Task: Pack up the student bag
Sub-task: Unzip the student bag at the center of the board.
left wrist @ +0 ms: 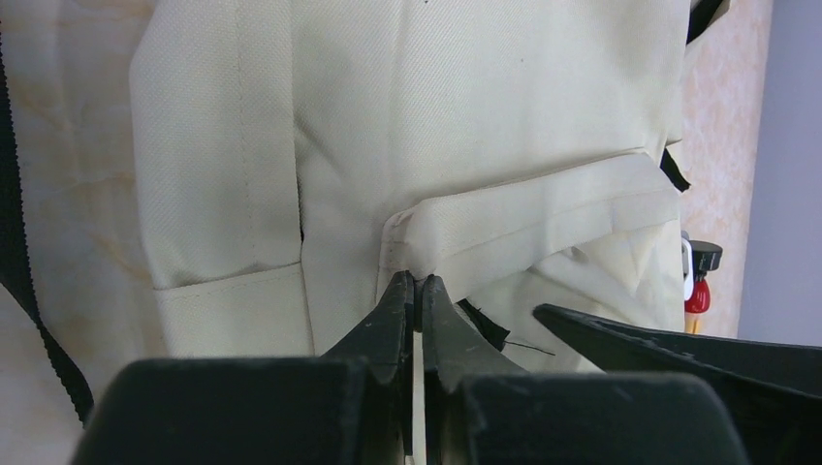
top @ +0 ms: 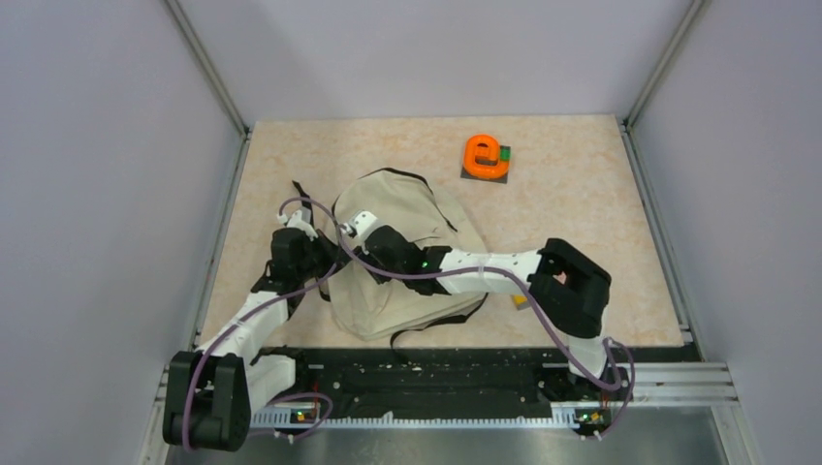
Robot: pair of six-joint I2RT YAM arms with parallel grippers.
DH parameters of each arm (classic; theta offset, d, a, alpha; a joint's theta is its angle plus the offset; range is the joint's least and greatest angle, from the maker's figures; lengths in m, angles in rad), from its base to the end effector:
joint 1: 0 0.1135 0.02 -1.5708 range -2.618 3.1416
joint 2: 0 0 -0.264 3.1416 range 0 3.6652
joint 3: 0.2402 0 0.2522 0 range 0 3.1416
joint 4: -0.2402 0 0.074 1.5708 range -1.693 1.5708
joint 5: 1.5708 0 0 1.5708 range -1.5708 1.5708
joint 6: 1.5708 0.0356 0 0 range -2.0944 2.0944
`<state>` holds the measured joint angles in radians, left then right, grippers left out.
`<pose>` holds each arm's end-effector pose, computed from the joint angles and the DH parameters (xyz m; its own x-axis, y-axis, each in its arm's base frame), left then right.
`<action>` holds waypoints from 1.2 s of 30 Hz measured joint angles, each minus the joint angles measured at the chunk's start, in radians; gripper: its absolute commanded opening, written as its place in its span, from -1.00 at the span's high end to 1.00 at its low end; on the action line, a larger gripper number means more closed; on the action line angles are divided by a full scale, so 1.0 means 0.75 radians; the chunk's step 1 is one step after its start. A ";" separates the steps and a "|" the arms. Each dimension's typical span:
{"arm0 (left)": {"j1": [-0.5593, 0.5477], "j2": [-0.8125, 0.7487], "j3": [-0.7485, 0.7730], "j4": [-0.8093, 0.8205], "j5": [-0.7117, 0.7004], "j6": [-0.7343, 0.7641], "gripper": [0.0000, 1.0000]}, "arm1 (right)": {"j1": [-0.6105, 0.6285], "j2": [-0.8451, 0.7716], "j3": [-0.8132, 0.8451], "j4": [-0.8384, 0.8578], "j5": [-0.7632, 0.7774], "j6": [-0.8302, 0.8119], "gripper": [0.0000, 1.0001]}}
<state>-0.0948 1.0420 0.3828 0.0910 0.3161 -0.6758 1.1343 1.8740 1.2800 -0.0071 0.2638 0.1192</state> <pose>0.2061 -0.0307 0.1808 -0.6374 -0.5366 -0.5530 -0.0614 0.7507 -0.6577 0.1880 0.3810 0.2168 -0.3306 -0.4372 -0.8364 -0.7500 0.6597 -0.0483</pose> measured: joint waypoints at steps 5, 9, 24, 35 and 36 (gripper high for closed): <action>0.000 -0.002 0.000 -0.003 0.000 0.004 1.00 | 0.014 0.107 0.076 -0.009 0.004 -0.054 0.27; 0.000 -0.002 0.000 -0.003 0.000 0.006 1.00 | 0.023 0.167 0.127 -0.014 0.054 -0.091 0.36; -0.005 -0.090 0.000 -0.089 -0.050 0.033 1.00 | 0.056 0.228 0.233 -0.130 0.355 -0.048 1.00; -0.007 -0.183 -0.016 -0.160 -0.085 0.047 1.00 | -0.031 0.080 0.184 -0.305 0.397 0.045 1.00; -0.007 -0.192 -0.022 -0.166 -0.092 0.049 1.00 | -0.043 0.062 0.166 -0.317 0.413 0.047 1.00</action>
<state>-0.0998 0.8978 0.3664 -0.0334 0.2470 -0.6392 1.1019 1.9205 1.4044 -0.2447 0.5735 0.1543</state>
